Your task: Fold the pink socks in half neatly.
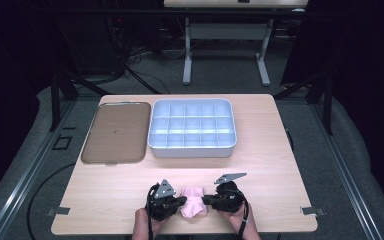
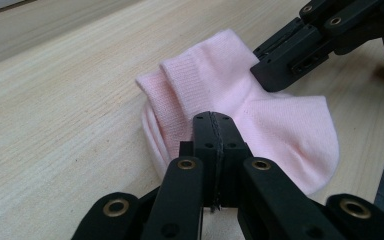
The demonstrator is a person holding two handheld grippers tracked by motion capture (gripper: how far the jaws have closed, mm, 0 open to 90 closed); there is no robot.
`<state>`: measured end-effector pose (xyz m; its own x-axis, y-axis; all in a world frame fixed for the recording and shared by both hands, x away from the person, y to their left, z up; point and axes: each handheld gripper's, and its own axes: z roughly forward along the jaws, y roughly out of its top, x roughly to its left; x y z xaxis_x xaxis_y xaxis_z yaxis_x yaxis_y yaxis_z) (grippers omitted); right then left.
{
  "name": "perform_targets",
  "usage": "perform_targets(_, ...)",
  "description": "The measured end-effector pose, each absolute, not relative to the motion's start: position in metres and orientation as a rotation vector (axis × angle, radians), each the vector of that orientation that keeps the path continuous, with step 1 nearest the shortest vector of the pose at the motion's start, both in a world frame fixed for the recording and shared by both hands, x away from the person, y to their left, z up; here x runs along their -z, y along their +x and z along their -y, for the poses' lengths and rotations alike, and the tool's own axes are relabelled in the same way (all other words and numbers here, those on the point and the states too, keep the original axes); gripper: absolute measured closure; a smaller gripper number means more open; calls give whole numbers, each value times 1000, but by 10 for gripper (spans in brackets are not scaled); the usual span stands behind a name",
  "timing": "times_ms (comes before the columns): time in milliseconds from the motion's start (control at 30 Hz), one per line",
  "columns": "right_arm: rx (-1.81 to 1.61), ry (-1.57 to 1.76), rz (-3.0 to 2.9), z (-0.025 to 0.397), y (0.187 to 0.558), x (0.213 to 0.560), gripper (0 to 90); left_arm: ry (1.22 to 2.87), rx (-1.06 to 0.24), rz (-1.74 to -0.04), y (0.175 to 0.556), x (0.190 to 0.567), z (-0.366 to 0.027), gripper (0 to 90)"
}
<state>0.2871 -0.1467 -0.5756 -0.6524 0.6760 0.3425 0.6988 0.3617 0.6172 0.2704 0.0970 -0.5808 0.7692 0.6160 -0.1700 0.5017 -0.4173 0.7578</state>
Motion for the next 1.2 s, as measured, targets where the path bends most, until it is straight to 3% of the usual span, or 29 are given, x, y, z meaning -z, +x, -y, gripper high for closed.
perform_targets(1200, 1345, -1293, 2521, 158, 278, 547, 860, 2077, -159, -842, 277, 582, -70, 900)
